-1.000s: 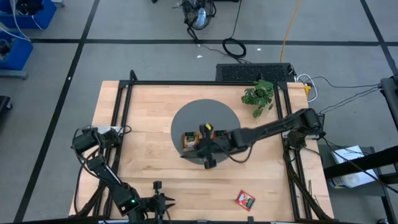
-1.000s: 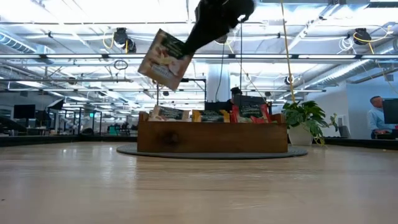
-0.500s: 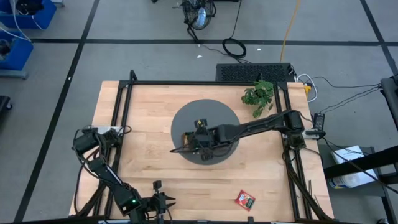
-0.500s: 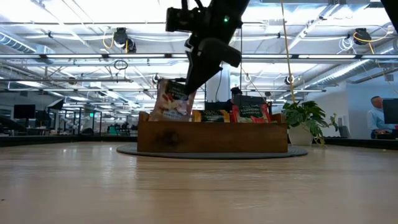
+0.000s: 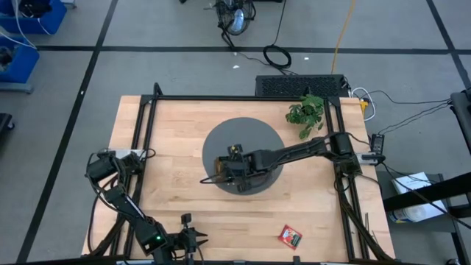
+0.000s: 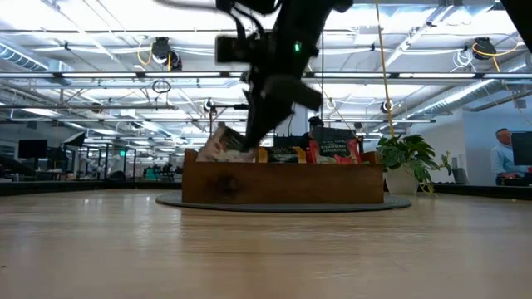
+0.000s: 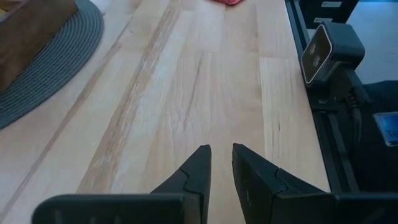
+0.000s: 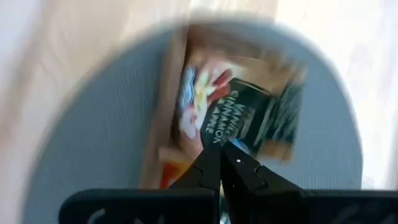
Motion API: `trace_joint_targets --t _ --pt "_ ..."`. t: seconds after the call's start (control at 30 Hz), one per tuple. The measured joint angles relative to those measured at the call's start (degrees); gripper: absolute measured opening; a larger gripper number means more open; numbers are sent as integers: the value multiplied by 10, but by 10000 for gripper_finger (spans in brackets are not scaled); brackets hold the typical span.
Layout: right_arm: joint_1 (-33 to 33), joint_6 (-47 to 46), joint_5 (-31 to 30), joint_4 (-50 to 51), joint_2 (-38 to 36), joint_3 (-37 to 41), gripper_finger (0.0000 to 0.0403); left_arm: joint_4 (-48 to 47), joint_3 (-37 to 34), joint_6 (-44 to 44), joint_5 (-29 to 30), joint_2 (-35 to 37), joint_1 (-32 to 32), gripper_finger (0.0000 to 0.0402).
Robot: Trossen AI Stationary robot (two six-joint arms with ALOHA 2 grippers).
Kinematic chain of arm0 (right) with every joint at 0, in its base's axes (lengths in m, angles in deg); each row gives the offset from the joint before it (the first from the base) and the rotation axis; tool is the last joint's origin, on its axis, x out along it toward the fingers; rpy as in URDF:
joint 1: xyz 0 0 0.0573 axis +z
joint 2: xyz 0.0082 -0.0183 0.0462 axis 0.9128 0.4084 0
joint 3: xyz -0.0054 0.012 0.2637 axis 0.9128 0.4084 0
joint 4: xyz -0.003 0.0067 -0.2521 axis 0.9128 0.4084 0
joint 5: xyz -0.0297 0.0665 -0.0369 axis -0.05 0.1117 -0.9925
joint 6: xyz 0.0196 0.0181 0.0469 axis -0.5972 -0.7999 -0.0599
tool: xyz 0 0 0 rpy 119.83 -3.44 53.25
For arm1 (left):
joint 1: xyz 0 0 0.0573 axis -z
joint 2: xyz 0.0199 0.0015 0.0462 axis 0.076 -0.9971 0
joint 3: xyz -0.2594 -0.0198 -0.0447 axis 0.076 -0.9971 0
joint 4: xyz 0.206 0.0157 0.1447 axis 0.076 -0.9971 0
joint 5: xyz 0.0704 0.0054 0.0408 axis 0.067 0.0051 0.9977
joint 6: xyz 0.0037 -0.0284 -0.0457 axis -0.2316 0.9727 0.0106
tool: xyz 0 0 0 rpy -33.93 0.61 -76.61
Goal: Pick & Place Tea
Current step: Put the brown tea bag into the left section of the wooden organizer
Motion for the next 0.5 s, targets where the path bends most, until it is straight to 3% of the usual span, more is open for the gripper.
trace_joint_targets --t 0.5 --pt "-8 18 1 -32 23 1 7 -9 0 11 0 0 0 72"
